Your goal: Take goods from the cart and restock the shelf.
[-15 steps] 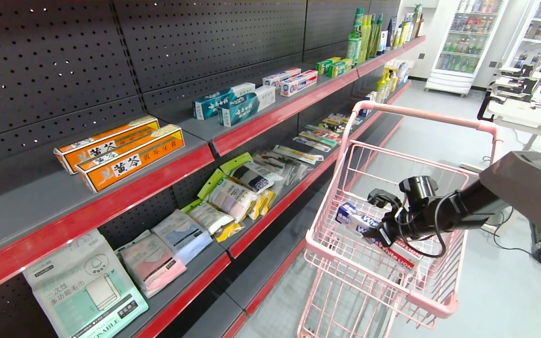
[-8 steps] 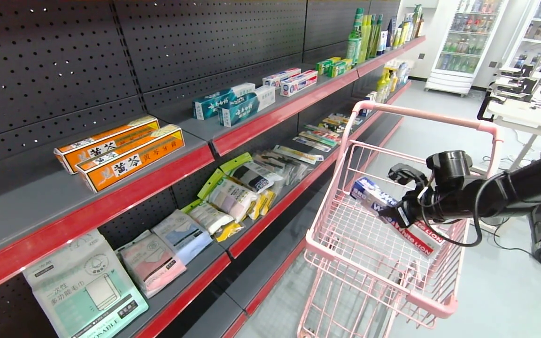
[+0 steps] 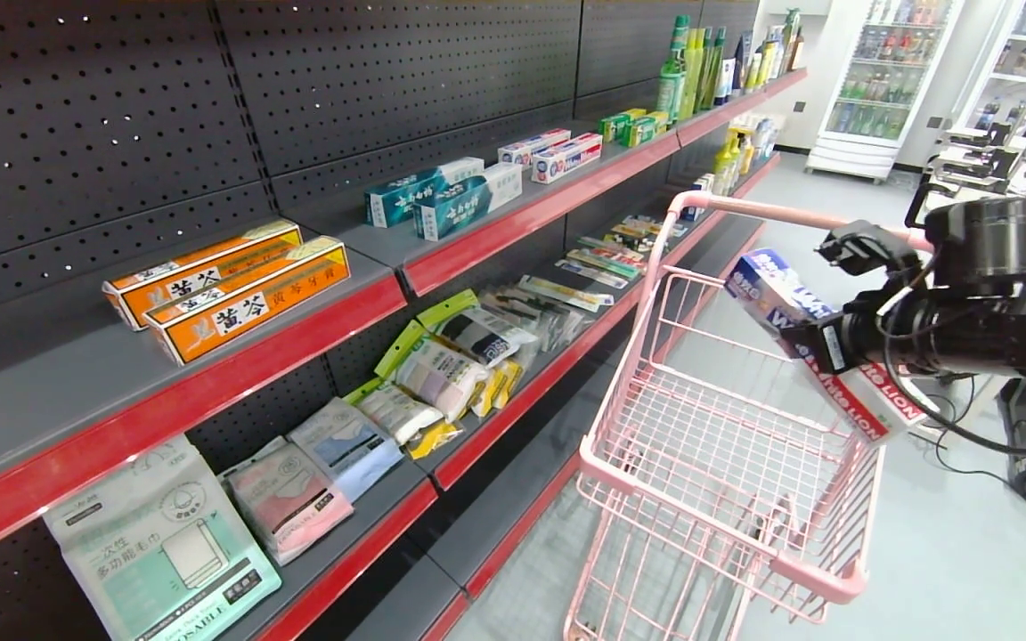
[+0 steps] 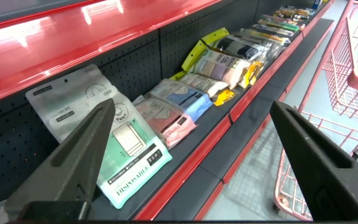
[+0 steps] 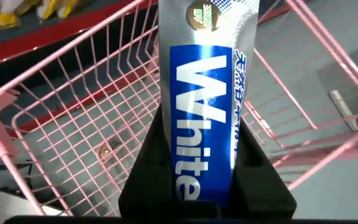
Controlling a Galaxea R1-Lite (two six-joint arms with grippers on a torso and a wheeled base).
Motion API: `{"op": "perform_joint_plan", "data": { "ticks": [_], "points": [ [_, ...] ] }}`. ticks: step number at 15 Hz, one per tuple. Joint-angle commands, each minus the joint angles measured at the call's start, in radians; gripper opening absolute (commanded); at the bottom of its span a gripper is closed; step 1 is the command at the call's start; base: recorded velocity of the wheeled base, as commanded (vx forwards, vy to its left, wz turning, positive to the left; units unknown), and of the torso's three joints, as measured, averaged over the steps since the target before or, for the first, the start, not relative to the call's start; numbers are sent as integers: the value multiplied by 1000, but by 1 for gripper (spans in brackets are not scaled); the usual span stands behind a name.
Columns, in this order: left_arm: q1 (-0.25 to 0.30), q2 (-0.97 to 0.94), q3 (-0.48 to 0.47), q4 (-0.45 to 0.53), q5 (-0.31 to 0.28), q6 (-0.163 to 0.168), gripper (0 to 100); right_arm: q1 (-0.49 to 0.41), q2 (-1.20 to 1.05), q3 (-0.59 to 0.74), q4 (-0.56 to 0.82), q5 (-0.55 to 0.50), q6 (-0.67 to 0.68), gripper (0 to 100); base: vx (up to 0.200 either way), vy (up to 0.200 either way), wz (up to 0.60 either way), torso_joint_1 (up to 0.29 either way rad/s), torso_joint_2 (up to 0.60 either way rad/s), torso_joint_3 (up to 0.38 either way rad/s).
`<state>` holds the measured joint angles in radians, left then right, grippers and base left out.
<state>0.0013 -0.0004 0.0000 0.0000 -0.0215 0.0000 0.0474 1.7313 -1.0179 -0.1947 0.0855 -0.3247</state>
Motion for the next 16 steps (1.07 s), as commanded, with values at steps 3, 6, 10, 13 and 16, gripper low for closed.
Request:
{"op": "perform_joint_plan", "data": {
  "ticks": [3,6,10,13,16],
  "points": [
    [0,0,0,0,0,0,100,-21,-392,182,84,-214,41,0,0,0,0,0,0,0],
    [0,0,0,0,0,0,100,-60,-588,236,205,-201,61,0,0,0,0,0,0,0],
    [0,0,0,0,0,0,100,-35,-904,398,221,-112,102,0,0,0,0,0,0,0],
    [0,0,0,0,0,0,100,-37,-977,418,221,-86,107,0,0,0,0,0,0,0],
    [0,0,0,0,0,0,100,-37,-998,436,219,-84,105,0,0,0,0,0,0,0]
  ]
}}
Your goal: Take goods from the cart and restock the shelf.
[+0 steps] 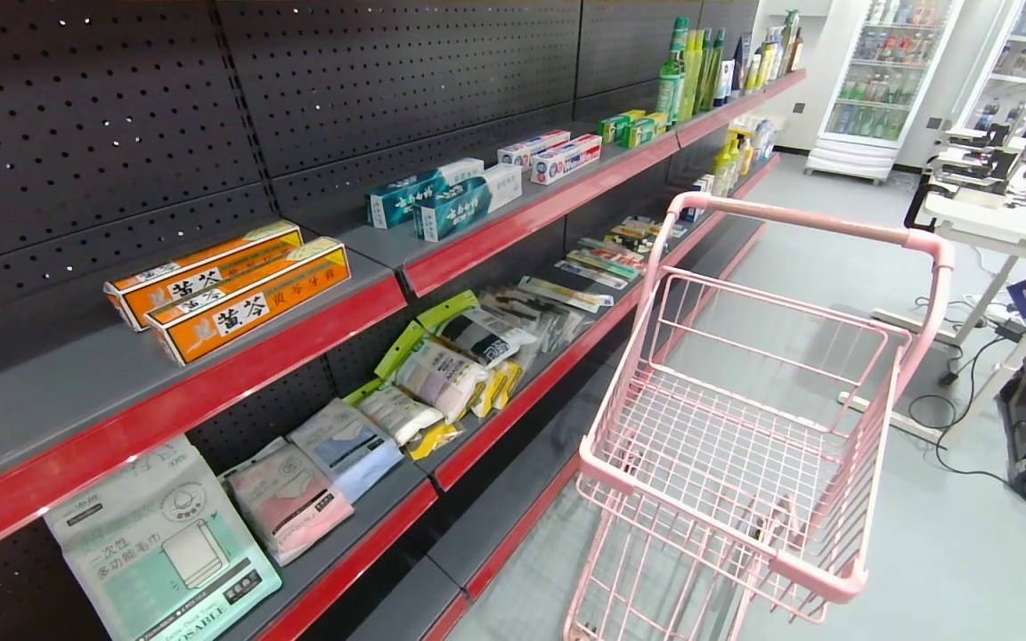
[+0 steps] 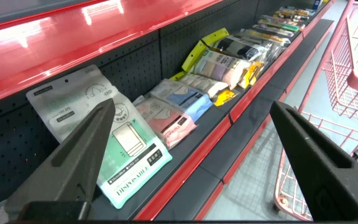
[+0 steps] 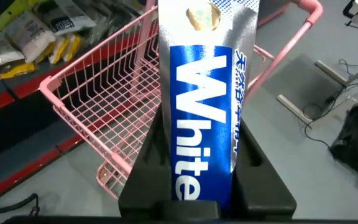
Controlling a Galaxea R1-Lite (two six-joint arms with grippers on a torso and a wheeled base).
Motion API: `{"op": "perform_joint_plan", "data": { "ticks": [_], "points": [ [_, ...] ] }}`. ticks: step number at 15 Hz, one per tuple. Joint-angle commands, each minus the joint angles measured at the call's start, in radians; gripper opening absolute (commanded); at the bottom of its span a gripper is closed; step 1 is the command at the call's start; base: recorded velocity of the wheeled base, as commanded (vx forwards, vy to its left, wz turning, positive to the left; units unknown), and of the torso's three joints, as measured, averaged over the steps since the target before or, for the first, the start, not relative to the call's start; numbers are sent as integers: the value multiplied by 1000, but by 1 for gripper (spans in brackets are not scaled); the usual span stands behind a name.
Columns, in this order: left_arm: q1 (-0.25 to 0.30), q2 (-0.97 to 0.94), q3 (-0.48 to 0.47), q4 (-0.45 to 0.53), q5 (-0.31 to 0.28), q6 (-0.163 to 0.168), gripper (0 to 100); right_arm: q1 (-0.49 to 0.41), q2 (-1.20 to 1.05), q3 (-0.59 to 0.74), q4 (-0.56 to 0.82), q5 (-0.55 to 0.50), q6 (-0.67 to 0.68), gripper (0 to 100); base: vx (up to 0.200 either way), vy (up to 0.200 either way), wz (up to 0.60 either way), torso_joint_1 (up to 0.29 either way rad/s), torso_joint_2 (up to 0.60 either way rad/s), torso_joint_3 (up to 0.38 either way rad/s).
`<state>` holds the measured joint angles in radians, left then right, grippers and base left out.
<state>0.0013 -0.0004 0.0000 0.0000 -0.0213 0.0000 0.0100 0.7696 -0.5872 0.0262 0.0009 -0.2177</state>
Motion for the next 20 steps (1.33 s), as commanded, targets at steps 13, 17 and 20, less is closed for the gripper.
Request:
{"op": "perform_joint_plan", "data": {
  "ticks": [13,17,20],
  "points": [
    [0,0,0,0,0,0,100,-2,-196,130,0,-9,-20,0,0,0,0,0,0,0],
    [0,0,0,0,0,0,100,-2,-213,144,0,-9,-35,0,0,0,0,0,0,0],
    [0,0,0,0,0,3,100,-2,-214,145,0,-9,-46,0,0,0,0,0,0,0]
  ]
}}
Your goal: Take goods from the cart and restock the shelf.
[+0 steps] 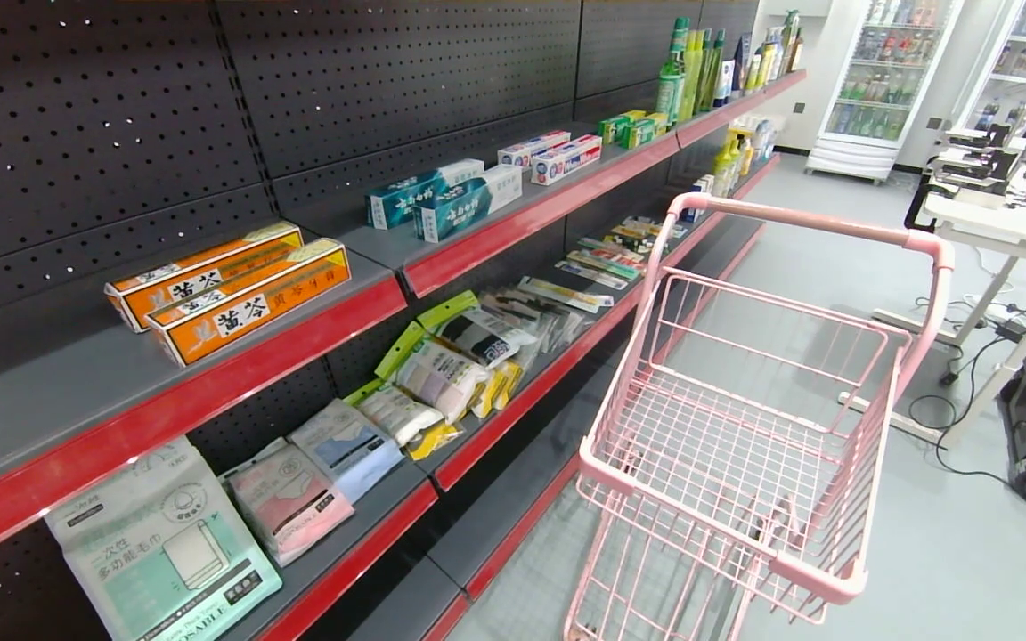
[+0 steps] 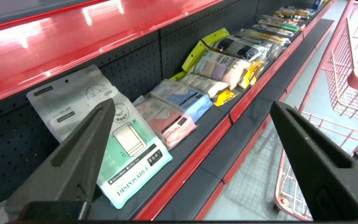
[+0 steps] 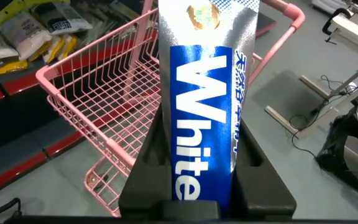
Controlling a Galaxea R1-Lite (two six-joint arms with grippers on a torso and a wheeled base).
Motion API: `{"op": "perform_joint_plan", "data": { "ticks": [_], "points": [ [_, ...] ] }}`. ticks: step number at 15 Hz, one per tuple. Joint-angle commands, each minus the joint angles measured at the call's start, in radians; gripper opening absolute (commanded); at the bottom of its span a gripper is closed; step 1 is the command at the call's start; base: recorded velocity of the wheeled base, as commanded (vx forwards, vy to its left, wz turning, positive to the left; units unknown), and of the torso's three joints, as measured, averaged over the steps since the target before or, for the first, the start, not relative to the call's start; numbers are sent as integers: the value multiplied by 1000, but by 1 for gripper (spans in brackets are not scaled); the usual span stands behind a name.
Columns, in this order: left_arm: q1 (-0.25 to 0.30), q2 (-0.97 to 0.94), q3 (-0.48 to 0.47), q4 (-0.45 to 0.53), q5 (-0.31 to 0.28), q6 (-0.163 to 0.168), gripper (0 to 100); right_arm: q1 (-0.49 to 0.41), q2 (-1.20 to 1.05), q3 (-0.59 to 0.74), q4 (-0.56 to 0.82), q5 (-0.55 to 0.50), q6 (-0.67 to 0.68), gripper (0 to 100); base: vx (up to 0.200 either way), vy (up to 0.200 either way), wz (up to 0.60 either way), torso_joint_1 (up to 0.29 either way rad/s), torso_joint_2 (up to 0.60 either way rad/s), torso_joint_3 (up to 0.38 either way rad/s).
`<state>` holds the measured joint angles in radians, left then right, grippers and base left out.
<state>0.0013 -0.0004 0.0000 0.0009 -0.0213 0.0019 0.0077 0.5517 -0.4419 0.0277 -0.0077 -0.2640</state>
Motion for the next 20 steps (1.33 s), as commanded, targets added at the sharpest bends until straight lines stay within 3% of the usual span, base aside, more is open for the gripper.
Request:
{"op": "perform_joint_plan", "data": {
  "ticks": [1,20],
  "points": [
    [0,0,0,-1,0,0,100,0,-3,11,-3,-2,0,0,0,0,0,124,-266,-149],
    [0,0,0,-1,0,1,100,2,34,23,-12,5,-15,0,0,0,0,208,-454,-245]
  ]
}}
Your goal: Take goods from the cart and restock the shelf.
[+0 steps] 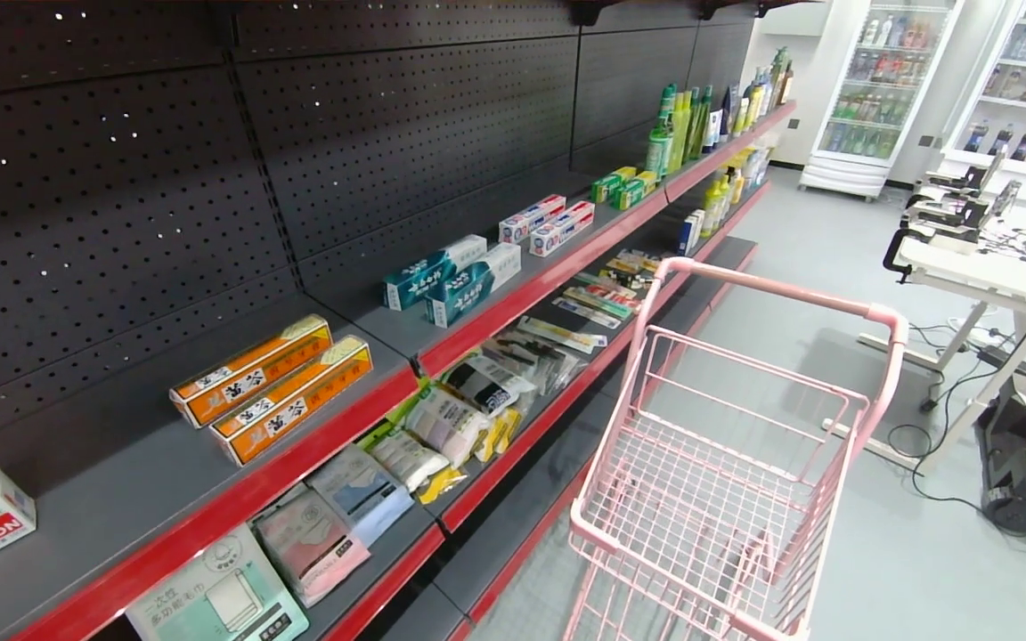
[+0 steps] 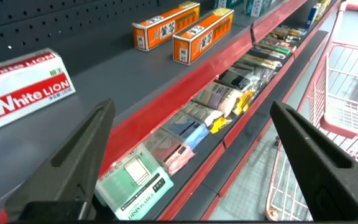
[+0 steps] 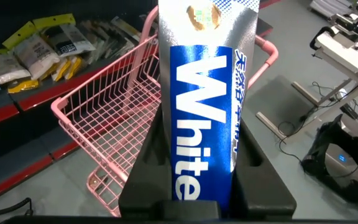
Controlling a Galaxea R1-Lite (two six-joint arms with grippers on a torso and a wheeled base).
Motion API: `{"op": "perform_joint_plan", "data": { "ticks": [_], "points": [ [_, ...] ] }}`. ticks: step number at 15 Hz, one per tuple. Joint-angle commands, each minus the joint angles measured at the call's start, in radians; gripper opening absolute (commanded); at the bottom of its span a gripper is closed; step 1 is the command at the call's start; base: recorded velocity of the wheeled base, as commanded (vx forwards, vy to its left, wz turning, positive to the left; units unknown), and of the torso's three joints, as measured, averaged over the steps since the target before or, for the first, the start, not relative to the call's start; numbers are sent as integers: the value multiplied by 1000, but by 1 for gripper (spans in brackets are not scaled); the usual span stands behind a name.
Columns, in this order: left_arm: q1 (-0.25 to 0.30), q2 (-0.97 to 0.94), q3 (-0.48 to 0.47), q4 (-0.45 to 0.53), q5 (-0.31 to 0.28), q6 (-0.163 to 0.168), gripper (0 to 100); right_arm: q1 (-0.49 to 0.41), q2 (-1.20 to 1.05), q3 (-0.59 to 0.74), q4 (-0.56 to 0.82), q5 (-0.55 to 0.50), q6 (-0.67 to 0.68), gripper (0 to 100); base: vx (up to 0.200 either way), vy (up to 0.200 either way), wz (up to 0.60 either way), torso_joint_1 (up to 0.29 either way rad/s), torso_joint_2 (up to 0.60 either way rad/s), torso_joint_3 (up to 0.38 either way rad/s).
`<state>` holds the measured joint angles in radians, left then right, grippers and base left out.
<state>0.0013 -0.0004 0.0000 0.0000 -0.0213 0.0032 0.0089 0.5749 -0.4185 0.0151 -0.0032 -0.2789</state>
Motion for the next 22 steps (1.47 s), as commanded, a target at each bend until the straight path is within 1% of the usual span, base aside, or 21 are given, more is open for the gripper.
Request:
{"op": "perform_joint_plan", "data": {
  "ticks": [1,10,14,22],
  "points": [
    [0,0,0,0,0,0,100,2,13,-2,0,0,0,0,0,0,0,173,-364,-193],
    [0,0,0,0,0,0,100,2,29,1,-1,2,-6,0,0,0,0,158,-323,-168],
    [0,0,0,0,-2,0,100,-1,42,0,-1,-1,-17,0,0,0,0,29,-55,-30],
    [0,0,0,0,-2,0,100,0,49,3,-1,0,-22,0,0,0,600,5,0,0]
  ]
}}
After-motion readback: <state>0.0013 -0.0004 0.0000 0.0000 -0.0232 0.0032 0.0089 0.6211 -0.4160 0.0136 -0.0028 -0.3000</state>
